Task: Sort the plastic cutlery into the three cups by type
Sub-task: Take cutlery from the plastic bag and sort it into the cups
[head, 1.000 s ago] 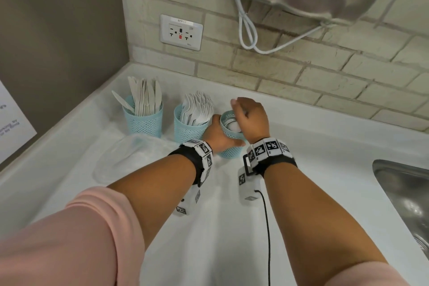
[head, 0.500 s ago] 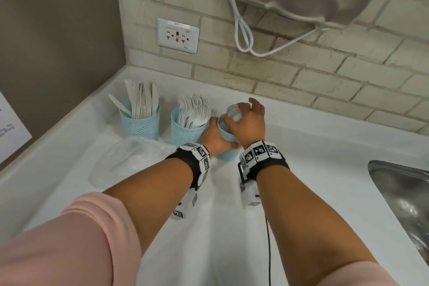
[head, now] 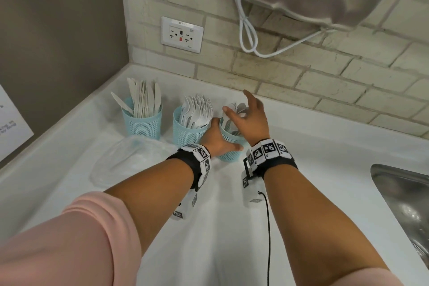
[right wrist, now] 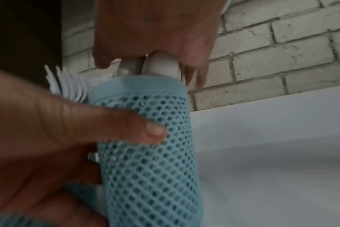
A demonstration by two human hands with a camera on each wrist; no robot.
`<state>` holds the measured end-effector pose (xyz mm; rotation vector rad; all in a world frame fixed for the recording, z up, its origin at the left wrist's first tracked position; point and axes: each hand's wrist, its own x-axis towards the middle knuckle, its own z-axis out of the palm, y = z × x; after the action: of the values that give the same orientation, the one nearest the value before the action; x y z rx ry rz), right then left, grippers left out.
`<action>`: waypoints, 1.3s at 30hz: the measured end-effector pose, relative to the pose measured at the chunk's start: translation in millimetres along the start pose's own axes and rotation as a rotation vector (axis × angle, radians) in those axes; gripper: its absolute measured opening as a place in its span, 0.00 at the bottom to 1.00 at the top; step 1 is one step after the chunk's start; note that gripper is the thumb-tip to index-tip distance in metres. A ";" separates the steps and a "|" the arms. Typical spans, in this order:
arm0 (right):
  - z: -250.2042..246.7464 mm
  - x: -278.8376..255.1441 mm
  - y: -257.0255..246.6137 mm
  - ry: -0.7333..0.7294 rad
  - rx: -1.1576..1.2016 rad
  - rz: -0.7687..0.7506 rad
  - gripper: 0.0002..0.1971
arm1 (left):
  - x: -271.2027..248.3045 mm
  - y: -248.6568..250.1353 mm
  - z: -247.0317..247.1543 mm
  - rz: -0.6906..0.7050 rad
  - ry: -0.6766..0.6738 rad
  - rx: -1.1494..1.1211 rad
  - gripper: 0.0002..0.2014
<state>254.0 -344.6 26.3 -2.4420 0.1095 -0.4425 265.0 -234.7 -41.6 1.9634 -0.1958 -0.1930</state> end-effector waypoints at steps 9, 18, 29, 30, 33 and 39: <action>0.9 5.5 -1.0 -0.113 -0.017 0.018 0.40 | 1.5 -0.5 0.8 -0.007 -0.008 -0.021 0.49; 8.6 0.8 -13.5 0.278 0.301 -0.061 0.09 | 3.7 -0.5 2.0 0.018 0.018 0.008 0.46; 6.2 10.7 -2.9 0.010 -0.233 -0.116 0.19 | 2.7 -0.8 0.5 0.019 -0.006 -0.014 0.48; 6.6 10.3 -1.1 -0.017 -0.244 -0.155 0.17 | 2.2 -0.9 0.1 0.016 -0.004 -0.012 0.48; 4.6 7.7 1.2 -0.011 -0.207 -0.093 0.17 | 0.9 -0.7 0.3 0.020 -0.007 -0.019 0.48; 6.2 -0.4 -0.8 -0.041 -0.170 -0.164 0.14 | -1.2 1.5 -0.9 0.015 0.002 -0.007 0.48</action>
<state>255.7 -340.3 22.1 -2.6376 -0.0750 -0.4711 264.0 -234.2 -39.9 1.9548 -0.2086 -0.1813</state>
